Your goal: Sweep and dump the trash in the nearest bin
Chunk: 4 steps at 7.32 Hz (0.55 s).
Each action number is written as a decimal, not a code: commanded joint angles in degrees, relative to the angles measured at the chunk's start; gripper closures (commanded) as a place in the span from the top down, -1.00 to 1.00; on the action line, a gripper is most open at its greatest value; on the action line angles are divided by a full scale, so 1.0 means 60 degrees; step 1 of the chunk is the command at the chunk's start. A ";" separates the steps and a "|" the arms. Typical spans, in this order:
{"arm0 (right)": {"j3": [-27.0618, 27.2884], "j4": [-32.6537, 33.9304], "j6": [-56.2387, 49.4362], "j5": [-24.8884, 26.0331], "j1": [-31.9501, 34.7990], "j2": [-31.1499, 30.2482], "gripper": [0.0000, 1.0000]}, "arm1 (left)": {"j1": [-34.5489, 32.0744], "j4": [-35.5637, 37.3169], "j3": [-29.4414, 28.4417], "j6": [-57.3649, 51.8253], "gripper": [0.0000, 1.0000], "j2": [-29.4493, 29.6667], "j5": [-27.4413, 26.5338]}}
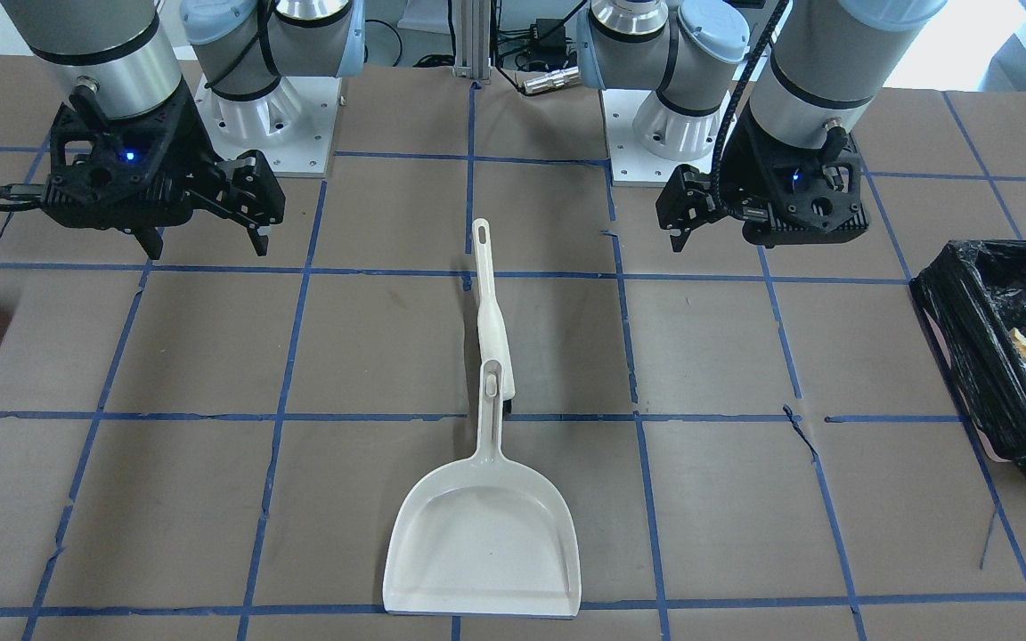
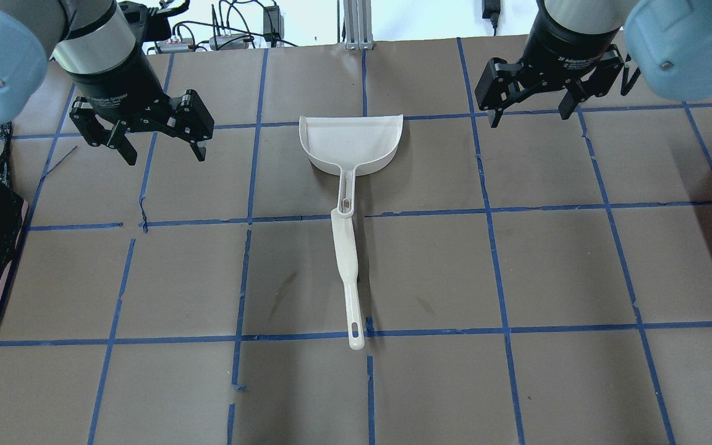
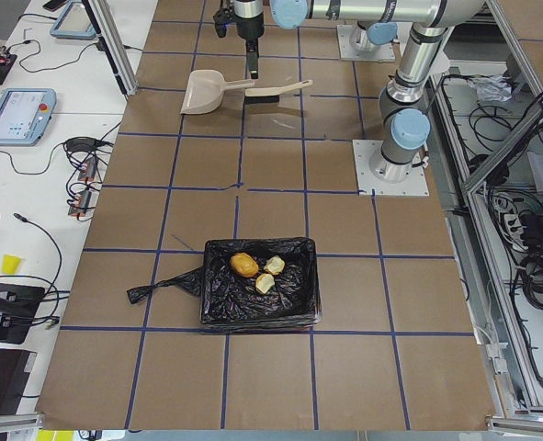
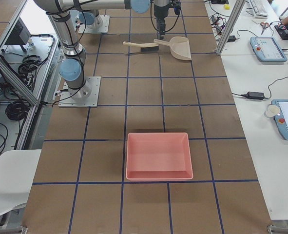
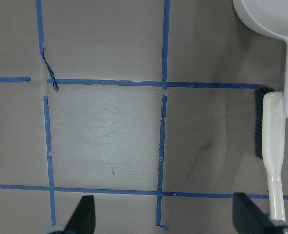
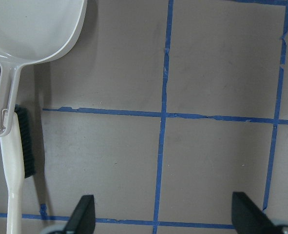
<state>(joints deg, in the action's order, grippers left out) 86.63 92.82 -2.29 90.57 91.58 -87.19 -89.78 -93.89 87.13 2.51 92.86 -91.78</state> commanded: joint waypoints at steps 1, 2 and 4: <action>0.0019 -0.0074 0.0030 -0.0035 -0.0102 -0.0029 1.00 | -0.0007 0.0004 0.0011 -0.0051 1.00 -0.0037 0.0033; 0.0005 -0.0089 0.0073 -0.0224 -0.0044 -0.0029 1.00 | -0.0007 0.0019 -0.0048 -0.0139 1.00 -0.0052 0.0062; -0.0039 0.0013 0.0074 -0.0647 -0.0029 -0.0029 1.00 | -0.0007 0.0266 0.0010 -0.0388 1.00 -0.0051 0.0179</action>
<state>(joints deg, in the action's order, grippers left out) 86.60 92.63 -1.89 88.61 91.16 -87.35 -89.86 -93.28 87.05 1.02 92.77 -90.98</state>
